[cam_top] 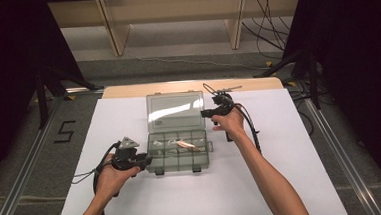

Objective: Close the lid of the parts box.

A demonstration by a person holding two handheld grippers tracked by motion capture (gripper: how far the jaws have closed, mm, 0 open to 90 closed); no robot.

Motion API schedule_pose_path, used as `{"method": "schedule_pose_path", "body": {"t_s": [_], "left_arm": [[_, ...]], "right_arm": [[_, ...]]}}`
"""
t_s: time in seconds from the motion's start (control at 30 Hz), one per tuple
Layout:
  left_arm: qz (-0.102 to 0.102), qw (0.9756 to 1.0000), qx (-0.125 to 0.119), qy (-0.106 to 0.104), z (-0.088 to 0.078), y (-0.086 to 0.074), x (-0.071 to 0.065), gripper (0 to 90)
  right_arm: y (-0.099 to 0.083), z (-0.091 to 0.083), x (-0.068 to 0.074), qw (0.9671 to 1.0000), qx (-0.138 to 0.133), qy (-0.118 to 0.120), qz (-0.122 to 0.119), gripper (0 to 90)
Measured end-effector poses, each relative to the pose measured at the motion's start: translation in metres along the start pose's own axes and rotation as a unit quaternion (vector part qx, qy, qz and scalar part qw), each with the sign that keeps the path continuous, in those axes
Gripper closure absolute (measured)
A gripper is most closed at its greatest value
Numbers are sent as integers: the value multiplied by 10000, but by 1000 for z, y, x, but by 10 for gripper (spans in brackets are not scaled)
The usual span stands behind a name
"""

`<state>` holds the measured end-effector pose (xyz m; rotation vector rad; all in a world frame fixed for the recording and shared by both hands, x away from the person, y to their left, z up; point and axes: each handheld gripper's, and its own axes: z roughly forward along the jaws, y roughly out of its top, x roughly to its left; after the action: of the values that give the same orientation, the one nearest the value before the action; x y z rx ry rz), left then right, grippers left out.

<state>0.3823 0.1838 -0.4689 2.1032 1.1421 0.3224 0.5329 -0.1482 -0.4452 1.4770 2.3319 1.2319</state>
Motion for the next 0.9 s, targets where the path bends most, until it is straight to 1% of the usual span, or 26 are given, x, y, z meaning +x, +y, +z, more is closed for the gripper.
{"method": "schedule_pose_path", "body": {"t_s": [0.1, 0.13, 0.17, 0.2, 0.23, 0.27, 0.3, 0.33, 0.37, 0.4, 0.43, 0.47, 0.57, 0.6, 0.67, 0.7, 0.73, 0.77, 0.8, 0.83, 0.9], "left_arm": [[37, 10000, -8, -9, 0, 0, 0, 680], [40, 10000, -23, 6, 0, 0, 0, 679], [40, 10000, -23, 6, 0, 0, 0, 679], [103, 9999, 40, -44, -1, 0, 1, 679], [103, 9999, 40, -44, -1, 0, 1, 678], [90, 9999, 26, -42, -1, 0, 1, 678], [96, 9999, 36, -53, -1, 0, 1, 678], [100, 9999, 36, -54, -1, 0, 1, 678], [93, 9999, 24, -56, -1, 0, 1, 678], [93, 9999, 24, -56, -1, 0, 1, 678], [102, 9999, 29, -57, -1, 0, 1, 678], [108, 9999, 27, -67, -1, 0, 2, 677], [109, 9999, 19, -73, -1, -1, 2, 676], [114, 9999, 17, -70, -1, -1, 2, 676], [120, 9999, 17, -70, -1, -1, 2, 676], [123, 9999, 13, -72, -1, -1, 2, 675], [127, 9999, 12, -76, -1, -1, 2, 674], [110, 9999, -17, -75, -1, -1, 2, 674], [116, 9999, -16, -75, -1, -1, 2, 673], [123, 9999, -15, -78, -1, -1, 2, 672], [127, 9999, -21, -78, -1, -1, 2, 672]], "right_arm": [[-2, -5, 4, 9998, -69, -19, -202, 821], [-3, -5, 4, 9995, -152, -29, -285, 823], [-4, -7, 6, 9994, -161, -45, -309, 824], [-5, -8, 6, 9989, -227, -21, -416, 824], [-6, -8, 6, 9980, -315, 8, -554, 823], [-7, -9, 8, 9978, -304, -52, -584, 824], [-9, -9, 8, 9973, -423, -33, -602, 824], [-9, -9, 8, 9973, -423, -33, -602, 824], [-12, -10, 8, 9961, -520, -29, -718, 825], [-14, -11, 9, 9964, -541, -10, -658, 826], [-14, -11, 9, 9964, -541, -10, -658, 826], [-17, -11, 8, 9943, -703, 12, -799, 826], [-19, -12, 9, 9941, -751, 16, -785, 827], [-21, -13, 9, 9927, -825, 39, -874, 828], [-22, -13, 9, 9926, -848, 14, -875, 828], [-23, -12, 9, 9911, -898, -41, -986, 827], [-24, -13, 9, 9911, -905, 19, -975, 827], [-24, -13, 8, 9902, -928, -8, -1046, 827], [-26, -13, 8, 9894, -988, -1, -1064, 827], [-26, -13, 9, 9895, -997, 24, -1050, 826], [-28, -13, 9, 9872, -1085, -35, -1170, 825]]}}
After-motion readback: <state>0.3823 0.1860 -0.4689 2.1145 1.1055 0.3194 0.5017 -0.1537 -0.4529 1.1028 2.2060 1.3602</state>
